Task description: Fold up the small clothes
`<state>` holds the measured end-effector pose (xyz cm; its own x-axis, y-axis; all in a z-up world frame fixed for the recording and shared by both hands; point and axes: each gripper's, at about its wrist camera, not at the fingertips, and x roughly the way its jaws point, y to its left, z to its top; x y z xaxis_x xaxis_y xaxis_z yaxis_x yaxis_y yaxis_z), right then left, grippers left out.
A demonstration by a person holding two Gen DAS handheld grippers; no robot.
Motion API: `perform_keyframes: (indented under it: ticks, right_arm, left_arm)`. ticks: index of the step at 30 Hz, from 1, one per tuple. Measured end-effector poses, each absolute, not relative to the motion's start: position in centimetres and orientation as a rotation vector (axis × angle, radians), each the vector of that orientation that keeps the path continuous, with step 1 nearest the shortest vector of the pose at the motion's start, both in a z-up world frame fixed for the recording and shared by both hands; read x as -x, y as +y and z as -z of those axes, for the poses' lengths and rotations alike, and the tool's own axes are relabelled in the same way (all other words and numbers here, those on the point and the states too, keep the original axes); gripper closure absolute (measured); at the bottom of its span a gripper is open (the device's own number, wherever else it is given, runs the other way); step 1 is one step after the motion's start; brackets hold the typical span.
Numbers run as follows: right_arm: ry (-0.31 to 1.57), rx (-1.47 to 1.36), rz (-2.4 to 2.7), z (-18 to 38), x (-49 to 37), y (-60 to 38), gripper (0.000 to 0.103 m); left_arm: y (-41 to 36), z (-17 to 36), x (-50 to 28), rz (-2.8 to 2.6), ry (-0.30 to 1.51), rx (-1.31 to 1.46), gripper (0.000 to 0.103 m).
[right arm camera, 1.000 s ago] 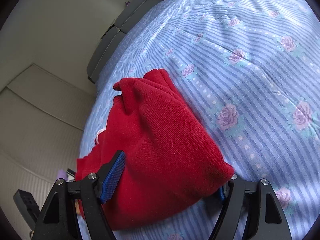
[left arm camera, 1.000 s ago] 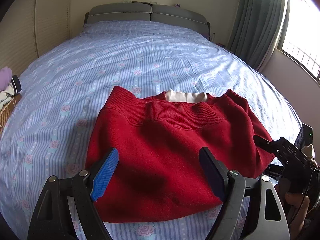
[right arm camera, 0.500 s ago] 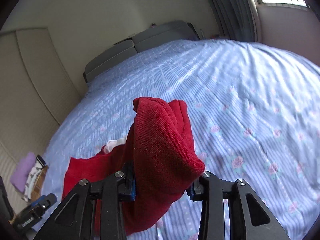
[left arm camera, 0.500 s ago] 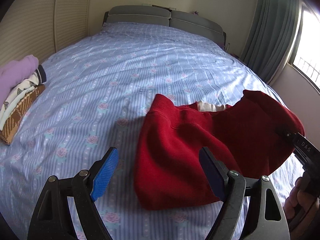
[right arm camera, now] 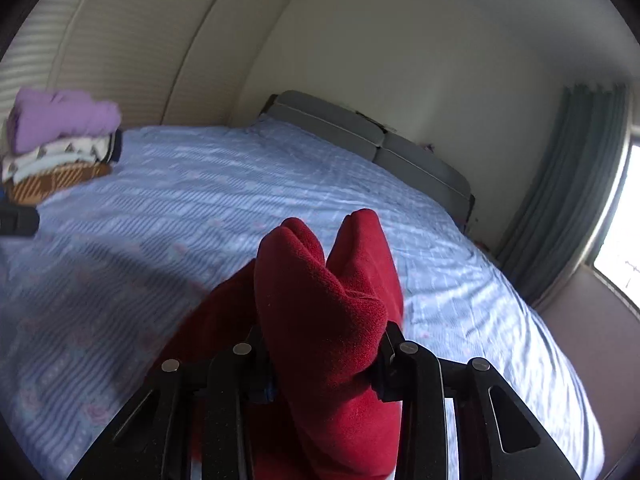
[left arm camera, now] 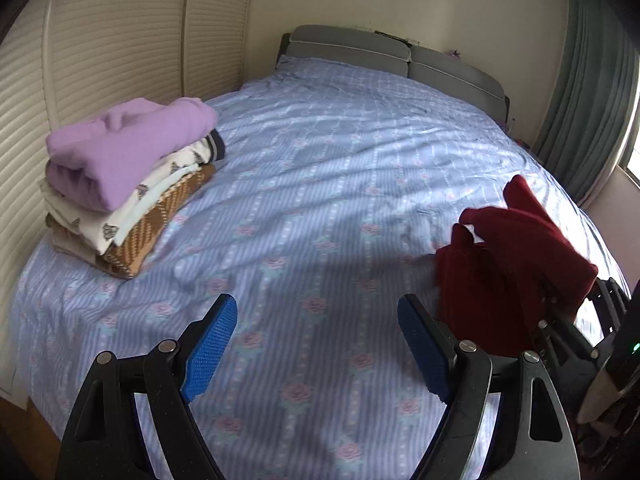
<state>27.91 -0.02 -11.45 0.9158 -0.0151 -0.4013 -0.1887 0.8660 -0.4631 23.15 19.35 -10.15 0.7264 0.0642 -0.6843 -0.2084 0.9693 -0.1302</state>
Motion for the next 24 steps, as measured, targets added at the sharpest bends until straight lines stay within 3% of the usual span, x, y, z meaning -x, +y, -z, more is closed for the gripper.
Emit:
perform_keyframes:
  ticks: [10,14,17,18,24]
  right_arm:
    - [0.474,0.832,-0.184,19.4,-23.5,7.1,0.068]
    - [0.466,0.842,-0.172,19.3,-23.4,7.0,0.067]
    - [0.476,0.785,-0.187,17.9,-23.6,6.1,0.053]
    - [0.477,0.765,-0.202,17.6,-23.9,6.4,0.043]
    - [0.479,0.619,-0.265,14.5,-22.9,4.4,0.042]
  left_arm:
    - [25.0,11.9,-20.7,-0.219,0.772,0.266,0.021]
    - [24.5,11.9,-20.9,-0.193,0.779,0.255,0.021]
    - [24.2,11.6,-21.2,-0.172,0.779,0.262,0.021]
    - [24.1,11.4,-21.3,-0.168,0.777,0.267,0.021]
    - [22.1,9.7,-22.1,-0.122,0.759,0.269,0.021]
